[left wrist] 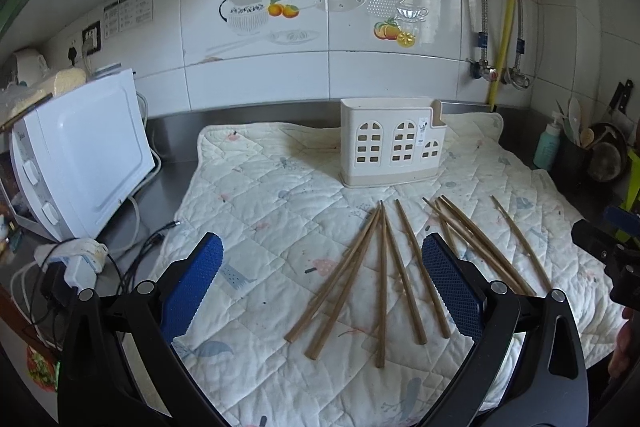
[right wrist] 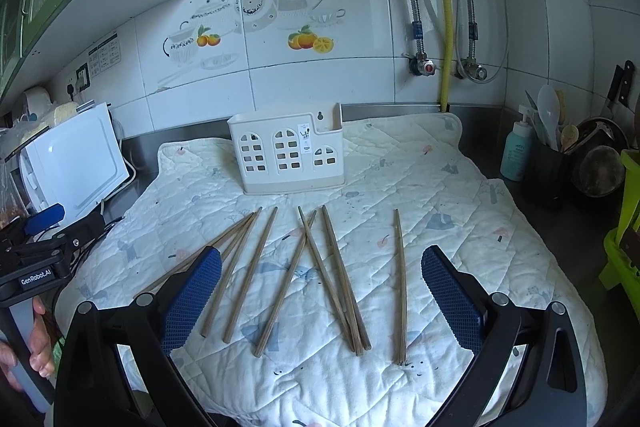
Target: Organize utensils
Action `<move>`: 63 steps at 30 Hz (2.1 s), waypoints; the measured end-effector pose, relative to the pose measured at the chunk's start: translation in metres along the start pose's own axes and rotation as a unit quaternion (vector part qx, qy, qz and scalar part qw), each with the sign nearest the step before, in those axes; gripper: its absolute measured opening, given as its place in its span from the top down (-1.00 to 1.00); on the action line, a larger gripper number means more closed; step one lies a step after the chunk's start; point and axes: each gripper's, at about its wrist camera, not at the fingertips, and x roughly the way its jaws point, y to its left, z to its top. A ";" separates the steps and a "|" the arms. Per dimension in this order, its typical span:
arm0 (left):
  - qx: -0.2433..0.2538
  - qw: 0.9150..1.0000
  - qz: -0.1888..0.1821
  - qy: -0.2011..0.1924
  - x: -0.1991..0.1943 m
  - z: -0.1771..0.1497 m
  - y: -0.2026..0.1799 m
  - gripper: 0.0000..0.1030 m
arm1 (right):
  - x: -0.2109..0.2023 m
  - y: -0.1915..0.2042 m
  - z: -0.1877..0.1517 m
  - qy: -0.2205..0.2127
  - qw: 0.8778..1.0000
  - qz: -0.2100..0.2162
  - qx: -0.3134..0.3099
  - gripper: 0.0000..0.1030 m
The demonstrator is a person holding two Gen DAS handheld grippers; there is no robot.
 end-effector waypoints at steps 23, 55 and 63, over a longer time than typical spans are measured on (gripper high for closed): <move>0.008 1.000 0.001 -0.020 -0.007 0.002 0.001 -0.91 | -0.006 -0.003 0.000 -0.010 1.000 -0.003 -0.004 -0.87; 0.038 0.993 -0.080 0.076 0.072 -0.049 0.041 0.07 | 0.024 -0.038 -0.028 0.031 0.999 -0.036 0.016 -0.51; 0.068 0.984 -0.115 0.114 0.097 -0.067 0.037 0.30 | 0.039 -0.044 -0.041 0.054 0.998 -0.038 0.019 -0.37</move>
